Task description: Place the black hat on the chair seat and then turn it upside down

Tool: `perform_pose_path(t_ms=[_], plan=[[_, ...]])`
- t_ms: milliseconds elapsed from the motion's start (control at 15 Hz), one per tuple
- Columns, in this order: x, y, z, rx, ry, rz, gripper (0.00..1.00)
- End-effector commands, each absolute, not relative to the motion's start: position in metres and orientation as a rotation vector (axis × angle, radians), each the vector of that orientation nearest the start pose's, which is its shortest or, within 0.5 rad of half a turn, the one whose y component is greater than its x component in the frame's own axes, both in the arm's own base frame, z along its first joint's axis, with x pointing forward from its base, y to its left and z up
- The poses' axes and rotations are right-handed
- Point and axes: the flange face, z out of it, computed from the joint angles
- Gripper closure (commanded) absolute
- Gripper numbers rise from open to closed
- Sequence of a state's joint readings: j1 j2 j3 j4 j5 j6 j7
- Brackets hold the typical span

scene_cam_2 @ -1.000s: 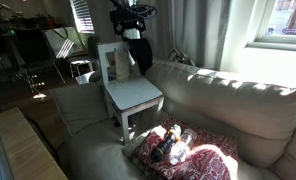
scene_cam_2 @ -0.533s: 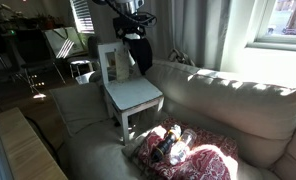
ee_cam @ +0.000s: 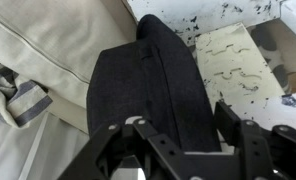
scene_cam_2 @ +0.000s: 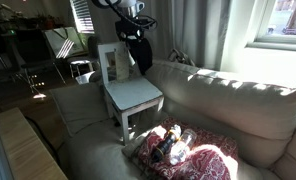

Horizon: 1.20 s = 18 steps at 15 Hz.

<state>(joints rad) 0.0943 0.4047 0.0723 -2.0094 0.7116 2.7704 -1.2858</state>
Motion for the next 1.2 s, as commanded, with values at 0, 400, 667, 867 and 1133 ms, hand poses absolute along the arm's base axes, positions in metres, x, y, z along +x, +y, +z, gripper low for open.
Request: perform_pose_path(t_ms=[0, 400, 667, 867, 1133], plan=[[0.632, 0.073, 0.274, -2.628, -1.174, -0.748, 0.65], [0.640, 0.068, 0.279, -2.635, -1.140, -0.803, 1.00], [0.653, 0.066, 0.291, -2.682, -0.955, -0.937, 0.99], [0.662, 0.066, 0.293, -2.742, -0.863, -1.049, 0.99], [0.670, 0.038, 0.299, -2.846, -0.824, -1.184, 0.99]])
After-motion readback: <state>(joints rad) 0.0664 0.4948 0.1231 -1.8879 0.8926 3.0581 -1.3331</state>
